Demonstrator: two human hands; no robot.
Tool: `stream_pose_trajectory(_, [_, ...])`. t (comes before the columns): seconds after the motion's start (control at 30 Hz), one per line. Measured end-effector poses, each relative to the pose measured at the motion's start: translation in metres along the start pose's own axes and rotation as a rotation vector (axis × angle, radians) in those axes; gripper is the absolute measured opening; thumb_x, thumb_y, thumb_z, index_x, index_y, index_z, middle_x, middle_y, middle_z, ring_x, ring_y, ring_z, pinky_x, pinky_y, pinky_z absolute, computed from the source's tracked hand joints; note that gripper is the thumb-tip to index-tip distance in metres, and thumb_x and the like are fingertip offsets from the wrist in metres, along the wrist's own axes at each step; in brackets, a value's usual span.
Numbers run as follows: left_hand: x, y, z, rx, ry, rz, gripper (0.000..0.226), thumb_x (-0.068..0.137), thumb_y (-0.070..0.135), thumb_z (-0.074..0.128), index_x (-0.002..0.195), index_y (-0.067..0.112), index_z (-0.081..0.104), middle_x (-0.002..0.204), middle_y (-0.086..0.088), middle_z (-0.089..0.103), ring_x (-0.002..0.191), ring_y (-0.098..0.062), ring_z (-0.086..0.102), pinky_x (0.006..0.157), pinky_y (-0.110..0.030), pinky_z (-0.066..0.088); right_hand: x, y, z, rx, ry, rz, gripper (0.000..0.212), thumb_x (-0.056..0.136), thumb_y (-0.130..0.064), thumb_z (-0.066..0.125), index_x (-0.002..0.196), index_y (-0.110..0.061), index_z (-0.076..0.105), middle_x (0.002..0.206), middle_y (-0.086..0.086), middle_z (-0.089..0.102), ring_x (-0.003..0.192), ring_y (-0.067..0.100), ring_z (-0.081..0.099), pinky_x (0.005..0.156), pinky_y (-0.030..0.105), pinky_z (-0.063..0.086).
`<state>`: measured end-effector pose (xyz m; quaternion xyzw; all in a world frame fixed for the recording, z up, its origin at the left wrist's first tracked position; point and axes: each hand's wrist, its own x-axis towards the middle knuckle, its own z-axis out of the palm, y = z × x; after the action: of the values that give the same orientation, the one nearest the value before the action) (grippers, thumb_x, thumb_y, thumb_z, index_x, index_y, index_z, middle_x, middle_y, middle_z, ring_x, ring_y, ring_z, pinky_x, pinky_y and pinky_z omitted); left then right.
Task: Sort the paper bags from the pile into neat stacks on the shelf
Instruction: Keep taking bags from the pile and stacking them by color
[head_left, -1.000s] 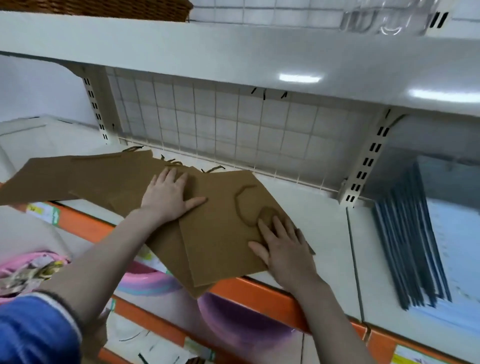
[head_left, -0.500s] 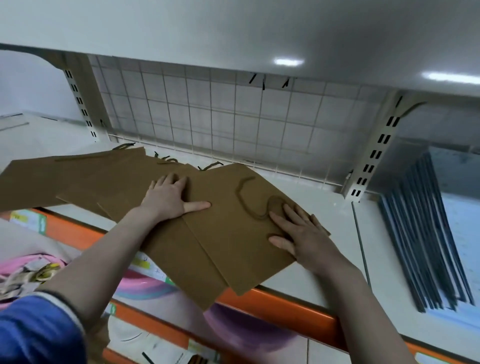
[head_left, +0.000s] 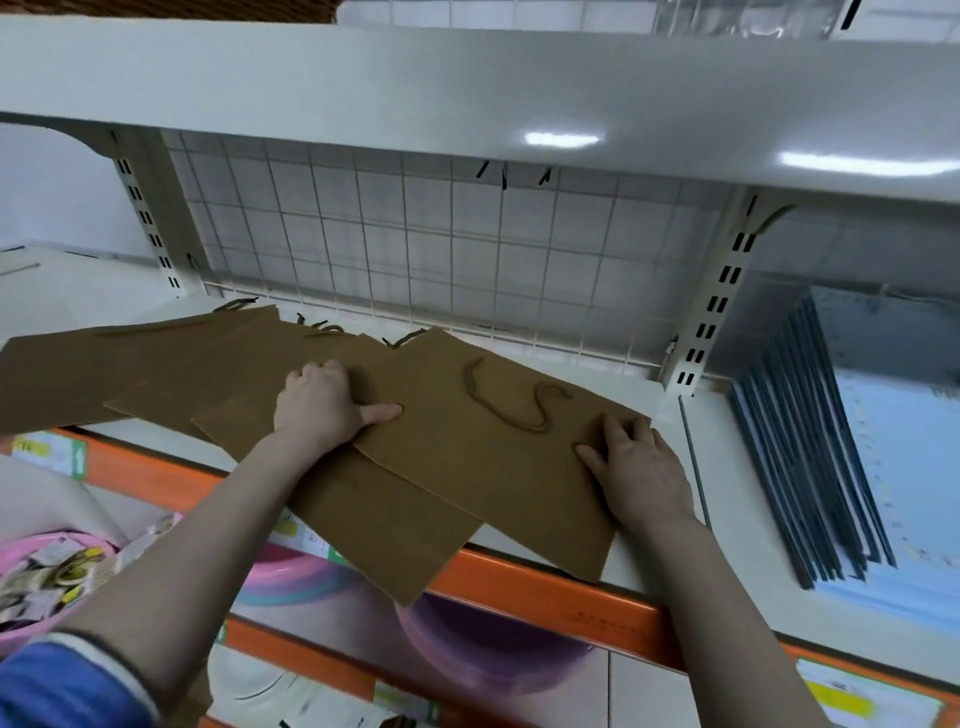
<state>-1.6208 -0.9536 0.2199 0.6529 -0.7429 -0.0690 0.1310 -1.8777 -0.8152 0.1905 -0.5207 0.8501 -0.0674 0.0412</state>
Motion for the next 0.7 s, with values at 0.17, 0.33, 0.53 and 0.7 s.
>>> stream_pose_trajectory(0.17, [-0.017,-0.006,0.002,-0.266,0.081,-0.039,0.057,0.080,0.045,0.068,0.107,-0.001,0.046,0.104,-0.017,0.055,0.099,-0.036,0.055,0.075,-0.037,0.039,-0.011,-0.005,0.001,0.179,0.059,0.049,0.068,0.094,-0.054,0.034,0.146,-0.012,0.023,0.143,0.017,0.037,0.130,0.032,0.036,0.107,0.041,0.034])
stream_pose_trajectory(0.33, [-0.039,-0.009,0.003,-0.492,0.195,-0.114,0.043,0.085,0.037,0.065,0.096,0.001,0.043,0.091,-0.011,0.047,0.084,-0.029,0.046,0.072,-0.035,0.035,-0.026,-0.010,0.002,0.351,0.172,0.085,0.072,0.093,-0.048,0.046,0.146,-0.008,0.020,0.135,0.017,0.045,0.122,0.033,0.044,0.101,0.043,0.038])
stream_pose_trajectory(0.53, [-0.062,-0.012,0.000,-0.716,0.286,-0.208,0.037,0.086,0.030,0.065,0.087,0.003,0.040,0.087,-0.012,0.047,0.081,-0.026,0.045,0.069,-0.033,0.033,-0.034,-0.015,-0.007,0.657,0.153,0.138,0.061,0.091,-0.040,0.054,0.138,-0.010,0.031,0.122,0.017,0.049,0.106,0.034,0.052,0.084,0.039,0.043])
stream_pose_trajectory(0.7, [-0.083,-0.016,-0.011,-0.650,0.220,-0.184,0.038,0.082,0.032,0.069,0.086,0.003,0.045,0.087,-0.011,0.050,0.082,-0.027,0.047,0.067,-0.032,0.032,-0.057,-0.009,-0.016,0.651,0.337,0.117,0.046,0.092,-0.031,0.054,0.132,-0.010,0.043,0.116,0.016,0.054,0.097,0.031,0.054,0.075,0.031,0.041])
